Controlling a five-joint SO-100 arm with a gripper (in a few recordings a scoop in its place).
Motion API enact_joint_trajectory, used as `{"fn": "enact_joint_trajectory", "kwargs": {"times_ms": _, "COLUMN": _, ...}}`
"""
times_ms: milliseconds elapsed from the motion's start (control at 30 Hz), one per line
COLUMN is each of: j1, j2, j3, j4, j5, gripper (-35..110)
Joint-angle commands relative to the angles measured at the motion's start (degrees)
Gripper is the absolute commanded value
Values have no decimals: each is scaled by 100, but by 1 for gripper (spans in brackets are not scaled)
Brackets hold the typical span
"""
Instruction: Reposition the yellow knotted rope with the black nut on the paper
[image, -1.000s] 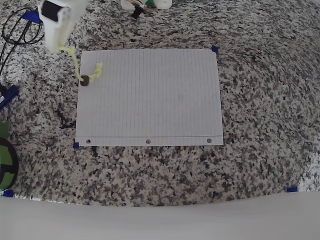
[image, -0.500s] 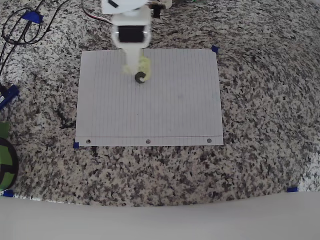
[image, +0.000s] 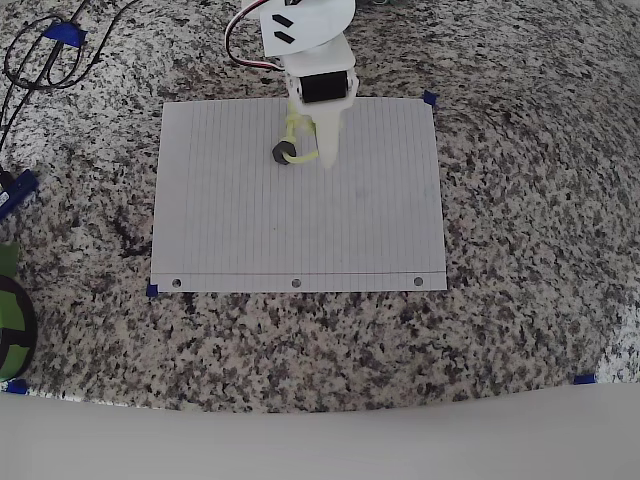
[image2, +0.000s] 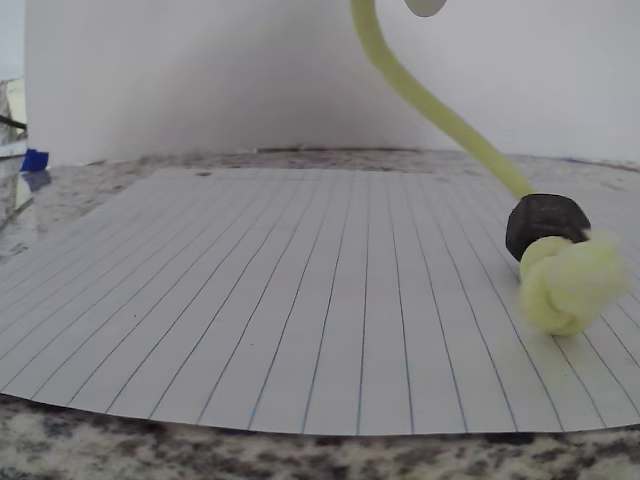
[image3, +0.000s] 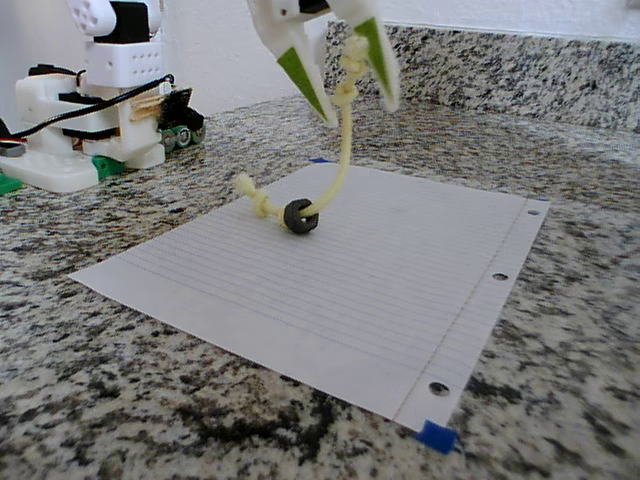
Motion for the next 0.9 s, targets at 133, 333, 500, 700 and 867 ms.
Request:
{"fn": "enact_joint_trajectory", "kwargs": {"times_ms": 133, "j1": -70, "j2": 290, "j3": 53, "j4": 105, "j5": 0, "gripper": 80}}
{"fn": "enact_joint_trajectory", "kwargs": {"times_ms": 333, "j1": -62, "j2": 439, "j3": 79, "j4": 88, "j5": -26, "gripper": 88}}
{"fn": "enact_joint_trajectory", "kwargs": {"times_ms": 500, "j1": -62, "j2": 624, "j3": 70, "j4": 97, "j5": 0, "gripper": 104}}
{"fn": "enact_joint_trajectory", "kwargs": {"times_ms": 700, "j1": -62, "j2": 677, "j3": 79, "j4": 141, "j5": 0, "gripper": 101}}
{"fn": "enact_joint_trajectory", "kwargs": {"times_ms": 867, "j1": 18, "j2": 589, "j3": 123, "j4": 334, "j5": -44, "gripper": 87}}
